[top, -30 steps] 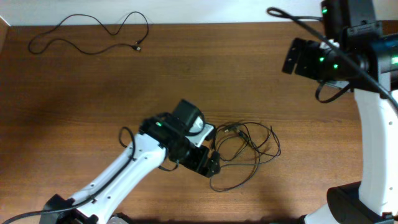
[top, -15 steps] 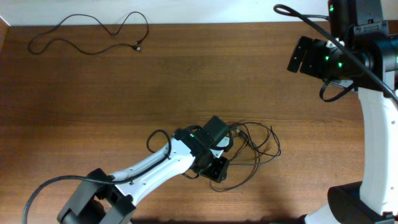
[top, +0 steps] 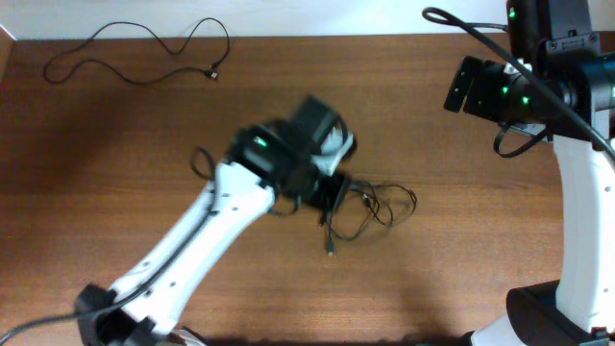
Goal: Untangle cables
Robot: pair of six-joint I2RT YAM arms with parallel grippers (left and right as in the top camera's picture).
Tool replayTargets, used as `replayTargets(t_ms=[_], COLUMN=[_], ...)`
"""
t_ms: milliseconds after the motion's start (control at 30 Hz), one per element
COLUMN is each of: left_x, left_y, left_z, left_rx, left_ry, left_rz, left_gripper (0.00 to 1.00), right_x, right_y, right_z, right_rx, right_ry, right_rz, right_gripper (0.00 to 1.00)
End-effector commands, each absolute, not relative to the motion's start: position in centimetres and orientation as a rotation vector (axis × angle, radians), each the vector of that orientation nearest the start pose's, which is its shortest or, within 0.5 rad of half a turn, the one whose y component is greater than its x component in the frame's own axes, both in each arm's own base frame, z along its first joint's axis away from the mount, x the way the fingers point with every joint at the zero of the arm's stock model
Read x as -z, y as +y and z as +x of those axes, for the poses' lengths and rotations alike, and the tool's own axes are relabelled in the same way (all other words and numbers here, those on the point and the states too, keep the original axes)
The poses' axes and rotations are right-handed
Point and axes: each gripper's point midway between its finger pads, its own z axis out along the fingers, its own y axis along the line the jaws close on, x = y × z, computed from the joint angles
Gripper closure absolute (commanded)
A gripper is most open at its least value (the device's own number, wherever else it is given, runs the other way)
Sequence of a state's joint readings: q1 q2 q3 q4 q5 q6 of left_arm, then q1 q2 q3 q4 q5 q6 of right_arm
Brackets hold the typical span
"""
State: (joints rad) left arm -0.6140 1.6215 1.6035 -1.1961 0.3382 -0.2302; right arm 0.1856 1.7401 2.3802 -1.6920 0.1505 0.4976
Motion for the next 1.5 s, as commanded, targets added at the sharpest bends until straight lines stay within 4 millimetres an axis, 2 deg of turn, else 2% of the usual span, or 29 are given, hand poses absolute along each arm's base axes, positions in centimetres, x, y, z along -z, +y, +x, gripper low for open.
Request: replayTargets(t_ms=[0, 100, 167, 267, 333, 633, 733, 833, 867, 967, 1033, 1167, 1267, 1467], left_x=[-33.0, -40.2, -43.6, -47.8, -49.1, -49.0, -49.1, -49.1, -49.1, -49.0, -49.1, -50.0, -50.1, -50.3], left_y=[-24.8, -23.0, -22.2, -21.4, -21.2, -21.7, -21.9, -21.9, -21.9, -21.5, -20.5, -19.6, -19.7, -20.7], left_z=[29.3, 30.5, 30.7, 30.2, 29.8, 29.0, 28.8, 28.8, 28.8, 29.4, 30.6, 31.9, 32.0, 31.3], left_rx=[0.715, 0.727, 0.73, 0.737, 0.741, 0.787, 0.809, 0.812, 0.812, 0.818, 0.789, 0.748, 0.773, 0.864], left_ry=[2.479, 2.287, 2.191, 2.061, 2.025, 2.031, 2.032, 2.035, 2.035, 2.065, 2.083, 2.043, 2.044, 2.057], left_rz=[0.615, 0.543, 0.518, 0.505, 0.504, 0.535, 0.54, 0.535, 0.535, 0.426, 0.274, 0.173, 0.14, 0.156], left_gripper=[1.0, 1.0, 1.0, 1.0, 1.0, 1.0, 1.0, 1.0, 1.0, 1.0, 1.0, 1.0, 1.0, 1.0], right_x=[-36.0, -36.0, -36.0, -36.0, -36.0, -36.0, -36.6, -36.6, -36.5, -37.3, -37.7, -37.9, -38.2, -38.7], right_y=[3.4, 3.4, 3.4, 3.4, 3.4, 3.4, 4.0, 4.8, 5.9, 11.8, 13.6, 15.5, 16.8, 18.5], right_z=[34.0, 34.0, 34.0, 34.0, 34.0, 34.0, 35.0, 34.9, 34.8, 33.2, 32.6, 31.7, 31.3, 32.1], right_rx=[-0.029, -0.029, -0.029, -0.029, -0.029, -0.029, -0.088, -0.151, -0.227, -0.671, -0.792, -0.856, -0.876, -0.896], right_ry=[2.551, 2.551, 2.551, 2.551, 2.551, 2.551, 2.509, 2.523, 2.542, 2.611, 2.623, 2.637, 2.634, 2.588], right_rz=[0.464, 0.464, 0.464, 0.464, 0.465, 0.464, 0.477, 0.461, 0.441, 0.29, 0.24, 0.17, 0.112, 0.034], right_gripper=[0.01, 0.02, 0.02, 0.02, 0.02, 0.02, 0.02, 0.02, 0.02, 0.01, 0.01, 0.01, 0.01, 0.0])
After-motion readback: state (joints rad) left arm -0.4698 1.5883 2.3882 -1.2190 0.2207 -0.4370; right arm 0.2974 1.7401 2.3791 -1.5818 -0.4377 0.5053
